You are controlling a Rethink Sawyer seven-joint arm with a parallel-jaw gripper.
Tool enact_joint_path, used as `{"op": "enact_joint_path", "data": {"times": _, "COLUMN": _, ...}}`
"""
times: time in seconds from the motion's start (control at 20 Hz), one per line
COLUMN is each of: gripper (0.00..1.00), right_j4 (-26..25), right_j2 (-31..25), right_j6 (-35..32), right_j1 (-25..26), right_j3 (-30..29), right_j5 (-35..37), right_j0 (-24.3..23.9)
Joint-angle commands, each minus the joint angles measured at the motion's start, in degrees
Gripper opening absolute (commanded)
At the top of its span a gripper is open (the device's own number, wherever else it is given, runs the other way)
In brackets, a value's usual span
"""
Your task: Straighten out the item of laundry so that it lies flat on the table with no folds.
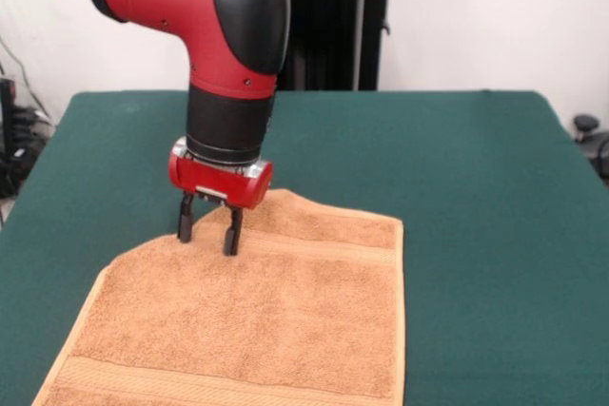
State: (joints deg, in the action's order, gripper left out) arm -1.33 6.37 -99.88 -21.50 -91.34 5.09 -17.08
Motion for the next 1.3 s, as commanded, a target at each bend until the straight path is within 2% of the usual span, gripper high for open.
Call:
{"op": "enact_joint_path", "data": {"times": 0.05, "gripper": 1.00, "right_j4": -2.9, "right_j2": -7.2, "right_j6": 0.7, "right_j1": -2.5, "right_j3": -1.7, "right_j5": 11.2, "right_j0": -5.7}}
{"op": "enact_joint_path", "data": {"times": 0.6, "gripper": 1.00, "right_j4": -3.8, "right_j2": -8.0, "right_j6": -1.2, "right_j1": -2.0, "right_j3": -1.4, "right_j5": 12.1, "right_j0": -6.5}}
{"op": "enact_joint_path", "data": {"times": 0.95, "gripper": 1.00, "right_j4": -4.9, "right_j2": -7.6, "right_j6": -2.2, "right_j1": 3.6, "right_j3": 2.0, "right_j5": 6.9, "right_j0": -6.5}}
{"op": "enact_joint_path", "data": {"times": 1.3, "gripper": 1.00, "right_j4": -5.0, "right_j2": -8.1, "right_j6": -3.3, "right_j1": 4.0, "right_j3": 2.6, "right_j5": 7.6, "right_j0": -6.3}}
